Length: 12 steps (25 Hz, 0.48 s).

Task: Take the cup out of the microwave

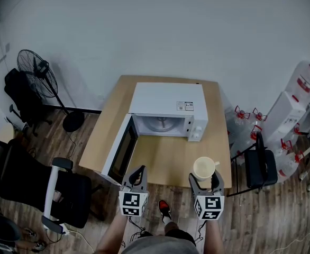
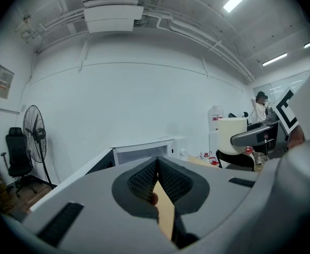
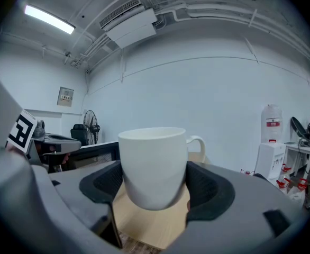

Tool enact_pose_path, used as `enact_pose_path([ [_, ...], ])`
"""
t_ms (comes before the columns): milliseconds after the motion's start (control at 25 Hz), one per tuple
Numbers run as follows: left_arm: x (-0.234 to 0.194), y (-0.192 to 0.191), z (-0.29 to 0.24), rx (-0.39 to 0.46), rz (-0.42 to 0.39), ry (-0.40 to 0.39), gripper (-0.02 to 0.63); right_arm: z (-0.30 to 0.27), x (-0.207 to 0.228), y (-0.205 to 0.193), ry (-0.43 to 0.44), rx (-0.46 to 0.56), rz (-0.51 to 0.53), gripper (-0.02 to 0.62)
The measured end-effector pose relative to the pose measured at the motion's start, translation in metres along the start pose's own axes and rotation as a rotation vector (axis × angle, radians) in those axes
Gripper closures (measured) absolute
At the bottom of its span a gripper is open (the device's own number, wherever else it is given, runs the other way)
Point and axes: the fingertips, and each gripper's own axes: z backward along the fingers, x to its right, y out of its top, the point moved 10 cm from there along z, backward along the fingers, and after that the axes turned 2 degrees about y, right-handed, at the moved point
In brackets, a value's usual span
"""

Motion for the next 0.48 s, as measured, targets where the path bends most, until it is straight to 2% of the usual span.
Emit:
enact_pose_path([
  [480,0.0019,0.0010,-0.0041,-0.001,-0.001,0.003,0.583,-0.0012,0.0031,-0.0018,0.005,0.001,-0.001,0.221],
])
